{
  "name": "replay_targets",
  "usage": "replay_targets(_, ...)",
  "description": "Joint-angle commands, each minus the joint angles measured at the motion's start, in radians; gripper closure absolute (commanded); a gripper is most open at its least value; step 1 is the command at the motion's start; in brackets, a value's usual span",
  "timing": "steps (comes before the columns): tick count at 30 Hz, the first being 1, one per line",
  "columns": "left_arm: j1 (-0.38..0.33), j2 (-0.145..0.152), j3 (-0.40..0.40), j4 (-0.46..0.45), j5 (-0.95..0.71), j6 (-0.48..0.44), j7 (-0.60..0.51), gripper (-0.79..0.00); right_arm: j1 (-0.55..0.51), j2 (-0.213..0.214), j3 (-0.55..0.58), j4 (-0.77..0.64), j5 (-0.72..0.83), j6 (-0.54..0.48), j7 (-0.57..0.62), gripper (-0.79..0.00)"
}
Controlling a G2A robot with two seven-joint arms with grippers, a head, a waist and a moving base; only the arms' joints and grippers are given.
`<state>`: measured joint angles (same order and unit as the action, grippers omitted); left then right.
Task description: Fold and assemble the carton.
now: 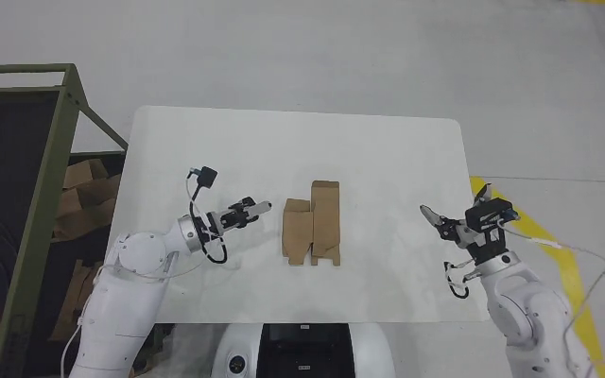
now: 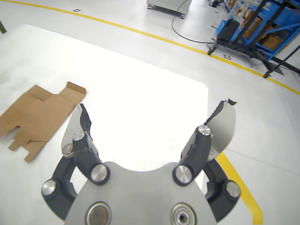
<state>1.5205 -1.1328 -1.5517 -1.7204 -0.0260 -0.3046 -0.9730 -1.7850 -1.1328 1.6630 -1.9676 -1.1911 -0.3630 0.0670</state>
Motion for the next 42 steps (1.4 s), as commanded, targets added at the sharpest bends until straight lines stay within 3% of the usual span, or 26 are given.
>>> replay_targets(1,-0.010,0.005,0.007,0.012,-0.014,-0.003,-0.064,-0.785,0.005,0.002,0.017,-0.010,0.054,-0.038,0.034,-0.785)
replay_targets(4,-0.016,0.012,0.014,0.008,0.037,0.001,-0.110,-0.785,0.013,0.002,0.034,-0.022,0.075,-0.009,0.058,-0.785)
replay_targets(17,-0.011,0.015,0.017,0.001,0.070,0.015,-0.095,-0.785,0.017,0.002,0.042,-0.027,0.074,0.001,0.058,-0.785)
replay_targets(29,-0.149,0.001,0.178,0.196,0.081,0.005,-0.027,-0.785,0.017,0.002,0.042,-0.027,0.074,0.001,0.058,-0.785)
replay_targets(42,-0.214,-0.007,0.290,0.270,0.164,-0.016,0.044,-0.785,0.017,0.002,0.042,-0.027,0.074,0.001,0.058,-0.785)
